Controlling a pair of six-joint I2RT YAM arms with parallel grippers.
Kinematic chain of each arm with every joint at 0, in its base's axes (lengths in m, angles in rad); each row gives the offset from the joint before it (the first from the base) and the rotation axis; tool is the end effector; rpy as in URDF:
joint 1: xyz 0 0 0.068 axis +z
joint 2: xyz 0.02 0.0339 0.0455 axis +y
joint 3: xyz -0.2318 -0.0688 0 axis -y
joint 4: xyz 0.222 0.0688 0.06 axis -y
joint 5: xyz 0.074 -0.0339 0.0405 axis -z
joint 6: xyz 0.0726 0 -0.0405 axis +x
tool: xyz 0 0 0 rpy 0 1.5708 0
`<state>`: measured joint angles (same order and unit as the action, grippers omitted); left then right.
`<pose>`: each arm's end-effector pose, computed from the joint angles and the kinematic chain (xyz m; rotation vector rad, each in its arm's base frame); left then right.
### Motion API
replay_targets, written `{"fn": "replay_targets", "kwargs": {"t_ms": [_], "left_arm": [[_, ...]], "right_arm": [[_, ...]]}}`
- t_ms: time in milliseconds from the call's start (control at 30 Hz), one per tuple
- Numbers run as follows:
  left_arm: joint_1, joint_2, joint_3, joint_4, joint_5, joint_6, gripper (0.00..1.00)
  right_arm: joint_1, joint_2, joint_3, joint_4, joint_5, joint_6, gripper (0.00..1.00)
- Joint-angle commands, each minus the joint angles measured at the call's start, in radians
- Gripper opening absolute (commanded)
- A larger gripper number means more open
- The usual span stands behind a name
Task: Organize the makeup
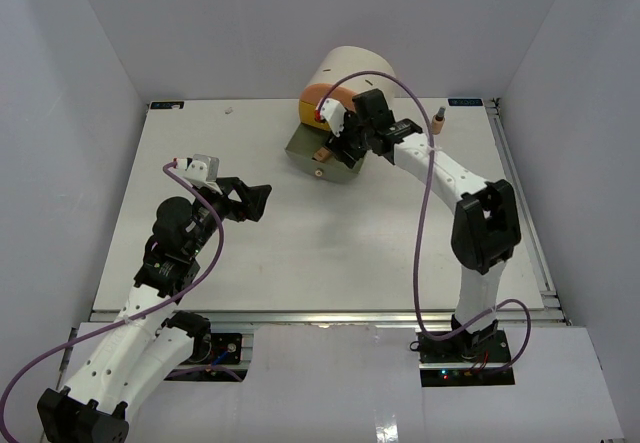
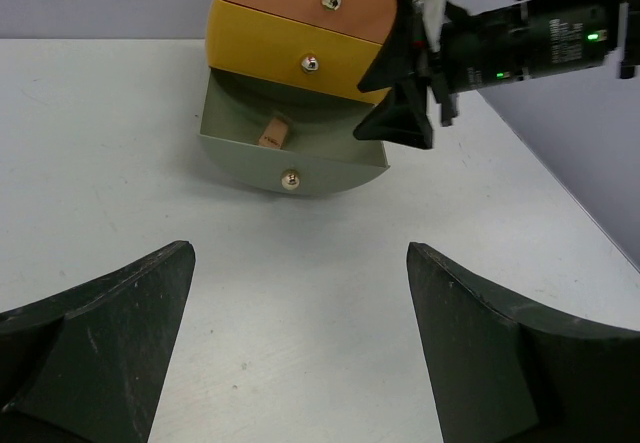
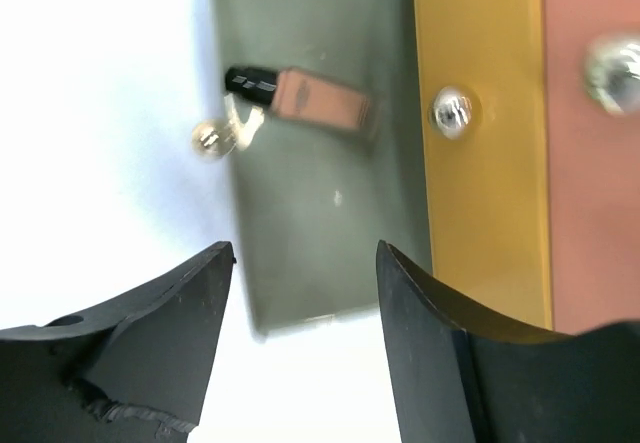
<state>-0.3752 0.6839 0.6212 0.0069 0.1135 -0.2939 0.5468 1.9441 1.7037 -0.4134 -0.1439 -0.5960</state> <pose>0.1938 -0.0852 0.2978 0.1564 1.6533 -0.6039 0.3792 0.2430 0.2460 -1.2662 1.8234 0.1329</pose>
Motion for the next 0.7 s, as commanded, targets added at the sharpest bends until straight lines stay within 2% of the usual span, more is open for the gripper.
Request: {"fn": "replay_targets", "kwargs": {"t_ms": [0, 133, 233, 433, 533, 667], "left_arm": [[-0.001, -0.017, 0.000, 0.001, 0.005, -0.005, 0.98], [-0.001, -0.021, 0.000, 0.004, 0.012, -0.008, 0.98], [-0.001, -0.024, -0.001, 0.005, 0.012, -0.008, 0.98], [-0.001, -0.016, -0.002, 0.002, 0.006, -0.007, 0.98], [-0.001, -0.011, -0.003, 0.003, 0.004, -0.007, 0.98], [-0.001, -0.002, -0.002, 0.002, 0.003, -0.005, 0.98]], "right_arm": [[-0.087, -0.275, -0.119, 0.102, -0.160, 0.126, 0.65], [-0.257, -0.381, -0.250, 0.170, -0.272, 0.263, 0.65], [-0.358, -0.390, -0.322, 0.252, -0.251, 0.341, 0.69], [-0.470, -0.343, -0.453, 0.551, -0.101, 0.543, 0.88], [-0.470, -0.288, -0.518, 0.744, 0.029, 0.567, 0.90], [-0.472, -0.137, -0.377, 0.708, 0.159, 0.623, 0.90]]}}
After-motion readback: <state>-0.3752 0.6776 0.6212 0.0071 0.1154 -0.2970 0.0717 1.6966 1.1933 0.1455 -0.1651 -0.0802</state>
